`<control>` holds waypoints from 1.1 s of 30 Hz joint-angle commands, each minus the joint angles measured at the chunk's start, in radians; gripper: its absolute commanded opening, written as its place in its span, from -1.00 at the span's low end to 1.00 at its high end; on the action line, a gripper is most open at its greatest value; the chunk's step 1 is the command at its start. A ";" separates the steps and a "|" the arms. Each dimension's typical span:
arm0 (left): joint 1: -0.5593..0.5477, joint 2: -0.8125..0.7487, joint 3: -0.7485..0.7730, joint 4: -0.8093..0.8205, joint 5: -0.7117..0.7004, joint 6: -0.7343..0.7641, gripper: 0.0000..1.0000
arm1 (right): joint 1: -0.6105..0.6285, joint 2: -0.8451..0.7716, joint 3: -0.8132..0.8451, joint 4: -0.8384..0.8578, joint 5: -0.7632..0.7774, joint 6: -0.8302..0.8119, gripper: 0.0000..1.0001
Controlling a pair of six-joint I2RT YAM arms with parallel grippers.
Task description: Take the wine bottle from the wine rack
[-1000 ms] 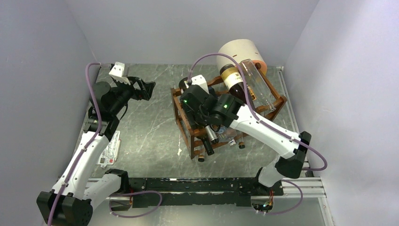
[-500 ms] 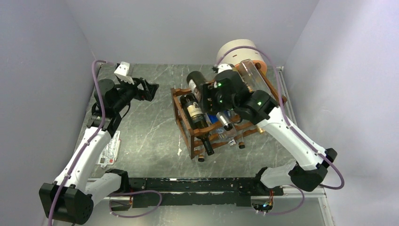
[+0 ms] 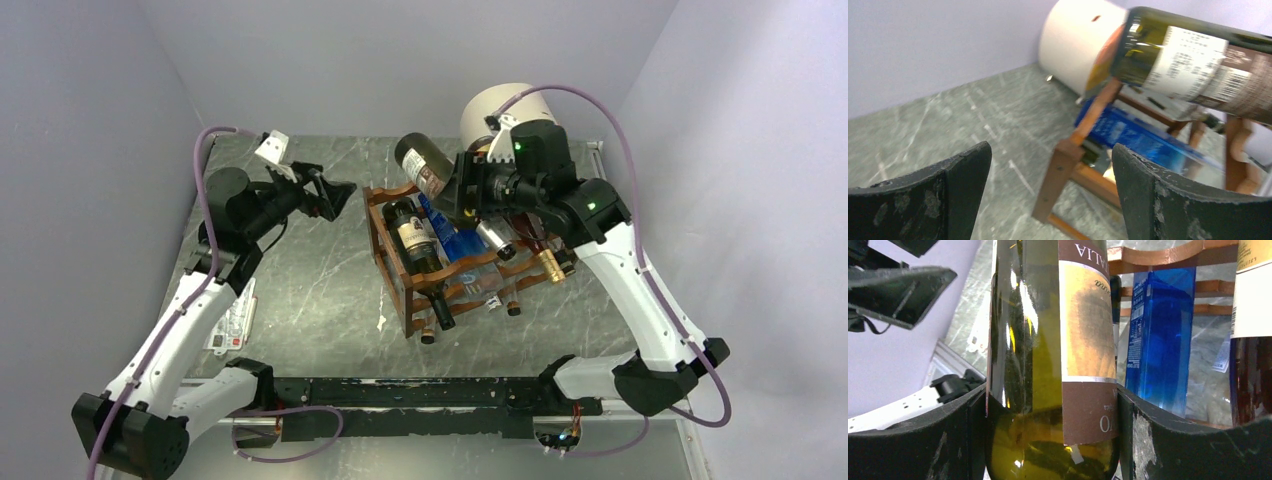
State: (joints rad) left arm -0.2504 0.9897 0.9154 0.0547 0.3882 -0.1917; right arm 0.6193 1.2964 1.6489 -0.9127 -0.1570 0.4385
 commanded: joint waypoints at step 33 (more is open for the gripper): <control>-0.934 0.194 0.407 -0.272 -0.591 1.134 0.87 | -0.121 0.077 0.218 -0.239 -0.459 -0.111 -1.00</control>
State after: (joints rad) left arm -1.1847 1.2018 1.3067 -0.2806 -0.1223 0.8967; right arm 0.4931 1.4384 1.8709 -1.2037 -0.5529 0.3359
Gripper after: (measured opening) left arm 0.933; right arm 0.780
